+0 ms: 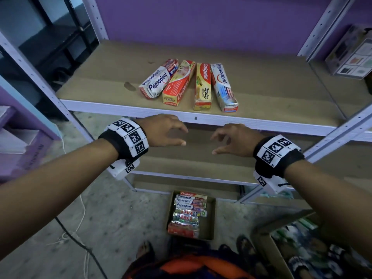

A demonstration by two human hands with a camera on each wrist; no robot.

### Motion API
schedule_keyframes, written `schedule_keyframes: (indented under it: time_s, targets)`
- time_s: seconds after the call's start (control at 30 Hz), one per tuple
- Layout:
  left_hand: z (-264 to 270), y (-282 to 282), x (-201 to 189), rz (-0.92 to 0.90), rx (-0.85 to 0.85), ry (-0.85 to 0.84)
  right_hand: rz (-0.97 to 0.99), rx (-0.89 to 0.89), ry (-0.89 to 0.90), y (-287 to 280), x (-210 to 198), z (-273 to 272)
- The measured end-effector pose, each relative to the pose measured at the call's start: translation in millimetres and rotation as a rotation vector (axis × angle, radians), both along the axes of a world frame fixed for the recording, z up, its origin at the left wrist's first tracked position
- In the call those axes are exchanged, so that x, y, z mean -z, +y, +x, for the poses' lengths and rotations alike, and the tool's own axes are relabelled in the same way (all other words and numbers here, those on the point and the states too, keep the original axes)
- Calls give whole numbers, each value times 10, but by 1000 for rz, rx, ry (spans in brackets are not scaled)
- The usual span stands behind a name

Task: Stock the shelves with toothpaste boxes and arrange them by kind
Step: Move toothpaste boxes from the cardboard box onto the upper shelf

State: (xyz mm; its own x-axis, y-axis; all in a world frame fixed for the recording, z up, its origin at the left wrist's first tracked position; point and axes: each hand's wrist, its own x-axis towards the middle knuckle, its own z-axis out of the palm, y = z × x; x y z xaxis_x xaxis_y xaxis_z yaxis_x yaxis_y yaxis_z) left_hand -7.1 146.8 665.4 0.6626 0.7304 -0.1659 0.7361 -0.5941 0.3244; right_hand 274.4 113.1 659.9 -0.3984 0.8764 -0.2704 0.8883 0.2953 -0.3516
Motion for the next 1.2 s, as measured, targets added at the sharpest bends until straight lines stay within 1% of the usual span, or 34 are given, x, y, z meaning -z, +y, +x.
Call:
schedule_keyframes:
  time_s: [0.13, 0.27, 0.37, 0.43, 0.53, 0.73, 0.83, 0.97, 1.1, 1.2]
  targets:
    - [53, -143, 397, -111, -21, 19, -129, 38, -31, -80, 432, 13]
    - [75, -257, 900, -264, -79, -7, -276, 71, 1, -207, 909, 50]
    - [97, -377, 1372, -357, -108, -34, -367, 80, 19, -350, 1299, 60]
    - [102, -475, 1703, -408, -131, -6, -454, 98, 14, -461, 1560, 44]
    - [89, -659, 2223, -536, -187, 24, -572, 119, 0, -618, 1994, 20]
    - [7, -980, 3243, -723, -280, 108, -720, 162, -13, -908, 2954, -18]
    - [-12, -1081, 3719, -762, -307, 136, -775, 204, -32, -1024, 3455, -41]
    - [-20, -1105, 4345, -797, -331, 205, -819, 303, 12, -1124, 4089, -64]
    - [-46, -1061, 5012, -775, -378, 188, -813, 299, 33, -1149, 4734, -111]
    - [-11, -1038, 5520, -775, -381, 198, -786, 252, 21, -1154, 5222, -152]
